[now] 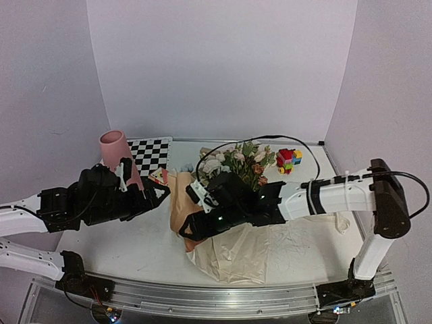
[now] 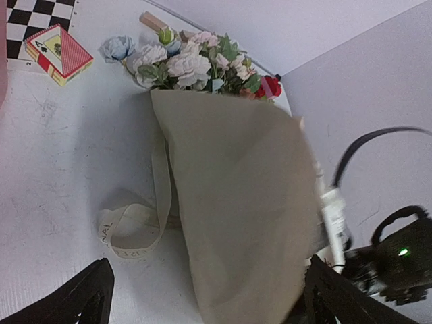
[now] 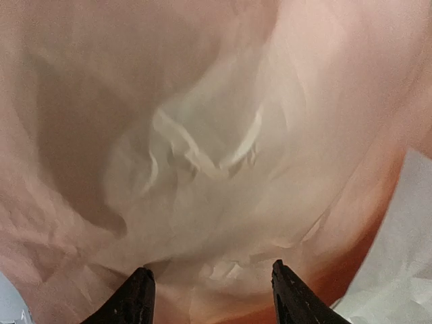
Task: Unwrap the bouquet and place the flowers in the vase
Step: Unfold the wrapping paper at the center of the board.
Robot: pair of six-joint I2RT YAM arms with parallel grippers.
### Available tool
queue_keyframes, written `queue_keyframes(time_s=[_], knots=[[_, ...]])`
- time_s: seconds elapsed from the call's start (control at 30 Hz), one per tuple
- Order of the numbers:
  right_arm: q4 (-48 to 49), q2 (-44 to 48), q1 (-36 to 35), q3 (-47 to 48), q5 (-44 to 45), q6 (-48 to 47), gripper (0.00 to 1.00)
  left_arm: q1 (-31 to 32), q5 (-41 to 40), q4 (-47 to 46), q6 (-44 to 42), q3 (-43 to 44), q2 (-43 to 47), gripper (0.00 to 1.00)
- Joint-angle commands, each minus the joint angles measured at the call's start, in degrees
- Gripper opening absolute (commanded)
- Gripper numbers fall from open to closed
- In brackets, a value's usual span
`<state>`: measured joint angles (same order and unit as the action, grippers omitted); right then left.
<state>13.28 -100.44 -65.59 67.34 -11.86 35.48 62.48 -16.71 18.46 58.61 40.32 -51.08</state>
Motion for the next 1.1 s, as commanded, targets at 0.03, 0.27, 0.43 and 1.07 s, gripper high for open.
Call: queue_keyframes(time_s=[0.03,0.27,0.43,1.07], knots=[[-2.14,-7.49,-2.28,5.90,0.48,-0.78,0.61,-0.03,-3.67,2.93,3.22,0.53,3.76,1.00],[-4.05,-6.44,-2.44,6.17,5.60,-0.55,0.64,-0.08,-3.79,4.56,6.67,-2.93,1.73,0.99],[-8.87,-4.86,-2.46,7.19,11.42,-1.02,0.69,-0.42,-5.10,5.22,9.41,-6.25,-0.70,0.98],[-29.15,-17.17,-3.50,22.58,34.64,-0.81,0.76,-2.21,-4.45,5.02,16.77,-19.56,8.04,0.45]])
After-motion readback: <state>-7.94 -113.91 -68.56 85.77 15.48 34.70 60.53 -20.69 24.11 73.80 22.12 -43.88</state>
